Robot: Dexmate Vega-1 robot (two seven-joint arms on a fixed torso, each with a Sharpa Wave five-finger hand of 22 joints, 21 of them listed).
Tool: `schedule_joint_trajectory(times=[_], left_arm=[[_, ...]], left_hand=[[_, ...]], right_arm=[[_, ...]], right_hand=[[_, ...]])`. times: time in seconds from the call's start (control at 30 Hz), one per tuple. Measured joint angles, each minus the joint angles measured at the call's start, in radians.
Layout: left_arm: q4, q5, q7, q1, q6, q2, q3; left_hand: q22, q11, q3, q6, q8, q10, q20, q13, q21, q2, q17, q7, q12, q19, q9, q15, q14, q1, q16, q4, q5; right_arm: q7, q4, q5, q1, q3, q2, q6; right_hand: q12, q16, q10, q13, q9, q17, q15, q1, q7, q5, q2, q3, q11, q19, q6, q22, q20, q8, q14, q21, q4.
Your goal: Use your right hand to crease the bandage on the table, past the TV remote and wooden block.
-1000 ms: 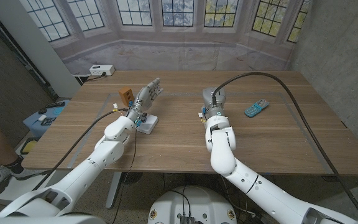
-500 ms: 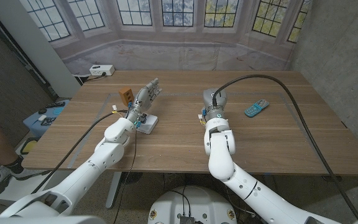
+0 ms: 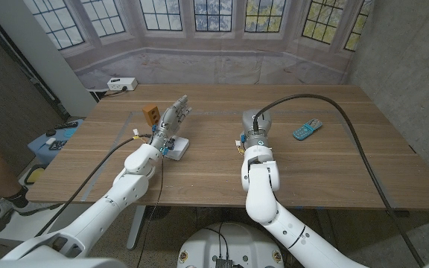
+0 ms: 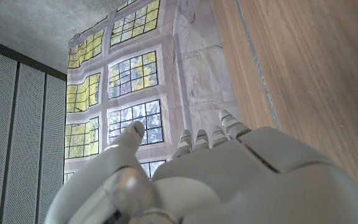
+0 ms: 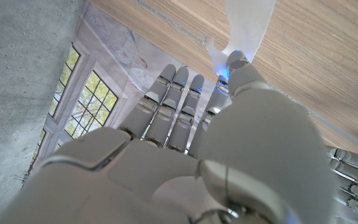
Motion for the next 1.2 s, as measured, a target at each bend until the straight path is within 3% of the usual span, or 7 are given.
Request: schedule_joint_trajectory(times=[0.67, 1.2], left_arm=[[-0.027, 0.001, 0.011, 0.034, -0.010, 0.010, -0.007], [-0.031, -0.003, 0.005, 0.038, -0.006, 0.020, -0.010]], left_hand=[[0.000, 0.000, -0.004, 0.000, 0.000, 0.000, 0.000, 0.000, 0.000, 0.000, 0.000, 0.000, 0.000, 0.000, 0.000, 0.000, 0.000, 0.000, 0.000, -0.004, 0.000], [0.000, 0.000, -0.004, 0.000, 0.000, 0.000, 0.000, 0.000, 0.000, 0.015, 0.000, 0.000, 0.000, 0.000, 0.000, 0.000, 0.000, 0.015, 0.000, -0.004, 0.000]], right_arm=[[-0.007, -0.051, -0.074, -0.098, 0.036, 0.045, 0.020], [-0.024, -0.056, -0.071, -0.141, 0.070, 0.066, 0.020]], right_hand=[[0.000, 0.009, -0.005, 0.000, 0.000, 0.005, 0.000, 0.000, 0.000, 0.000, 0.000, 0.000, 0.005, -0.004, 0.000, 0.000, 0.004, -0.005, 0.000, 0.000, 0.000], [0.000, 0.013, -0.005, 0.000, 0.000, 0.004, 0.000, 0.000, 0.003, 0.000, 0.000, 0.000, 0.005, -0.004, 0.003, 0.000, 0.004, -0.009, 0.000, 0.000, 0.000]])
